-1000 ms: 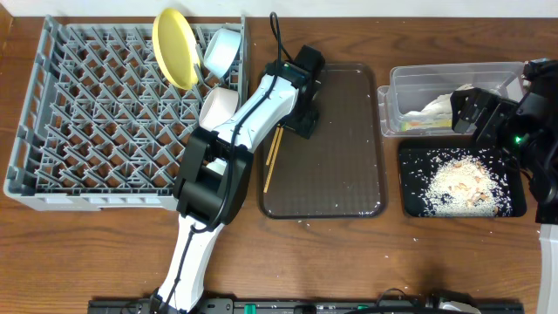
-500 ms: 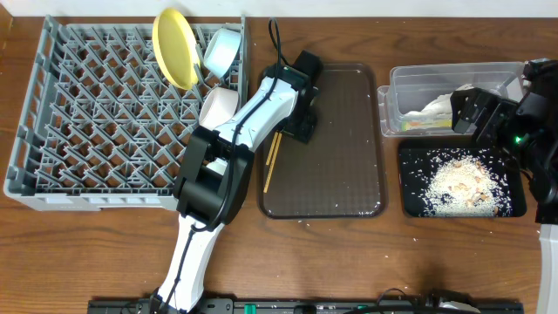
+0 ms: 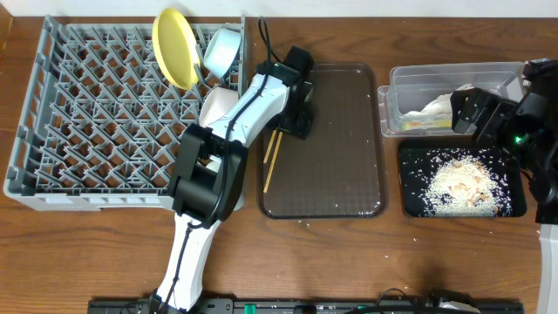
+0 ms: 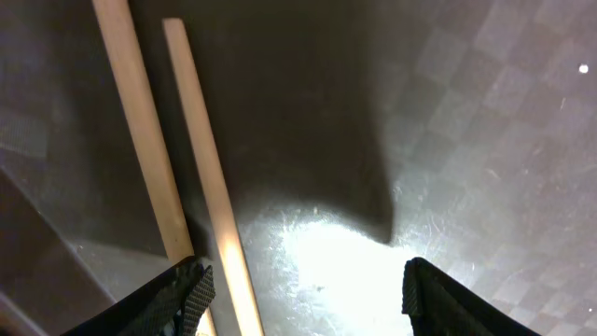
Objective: Sort waste into correct bins and load items into the dishwasher
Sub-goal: 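Lower the left gripper and pinch one wooden chopstick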
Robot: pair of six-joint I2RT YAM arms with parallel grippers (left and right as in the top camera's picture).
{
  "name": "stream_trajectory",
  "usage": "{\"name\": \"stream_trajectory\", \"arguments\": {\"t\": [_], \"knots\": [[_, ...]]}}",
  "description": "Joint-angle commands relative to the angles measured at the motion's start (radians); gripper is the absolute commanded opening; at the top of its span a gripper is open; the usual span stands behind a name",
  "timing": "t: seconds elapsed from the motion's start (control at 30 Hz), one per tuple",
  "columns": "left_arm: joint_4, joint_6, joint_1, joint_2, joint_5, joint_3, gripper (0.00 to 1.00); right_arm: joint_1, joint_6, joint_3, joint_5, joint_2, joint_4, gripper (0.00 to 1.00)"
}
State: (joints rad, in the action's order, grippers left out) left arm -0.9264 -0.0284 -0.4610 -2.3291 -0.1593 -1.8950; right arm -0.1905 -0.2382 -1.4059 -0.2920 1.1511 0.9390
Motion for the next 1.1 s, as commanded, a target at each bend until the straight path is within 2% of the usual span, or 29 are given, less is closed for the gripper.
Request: {"name": "stream_trajectory", "arguments": {"t": [0.0, 0.2, 0.3, 0.6, 0.7, 0.8, 0.87, 1.07], "knots": [[0.011, -0.011, 0.005, -0.039, -0.048, 0.006, 0.69, -0.01, -0.012, -0.006, -0.003, 0.001, 0.001, 0.99], [0.02, -0.01, 0.006, -0.044, -0.066, 0.006, 0.69, -0.01, -0.012, -0.006, -0.003, 0.001, 0.001, 0.99], [0.013, -0.01, 0.004, -0.044, -0.057, 0.006, 0.65, -0.01, -0.012, -0.006, -0.003, 0.001, 0.001, 0.99], [-0.021, -0.011, -0.005, -0.044, -0.05, 0.006, 0.39, -0.01, -0.012, -0.006, -0.003, 0.001, 0.001, 0.99], [-0.021, -0.011, -0.005, -0.044, -0.05, 0.006, 0.26, -0.01, -0.012, -0.006, -0.003, 0.001, 0.001, 0.99], [-0.023, -0.014, -0.005, -0.043, -0.05, 0.004, 0.19, -0.01, -0.012, -0.006, -0.003, 0.001, 0.001, 0.99], [-0.027, -0.014, -0.005, -0.042, -0.05, 0.0, 0.08, -0.01, -0.012, -0.006, -0.003, 0.001, 0.001, 0.99], [-0.046, -0.015, -0.005, -0.023, -0.05, -0.02, 0.08, -0.01, -0.012, -0.006, -0.003, 0.001, 0.001, 0.99]]}}
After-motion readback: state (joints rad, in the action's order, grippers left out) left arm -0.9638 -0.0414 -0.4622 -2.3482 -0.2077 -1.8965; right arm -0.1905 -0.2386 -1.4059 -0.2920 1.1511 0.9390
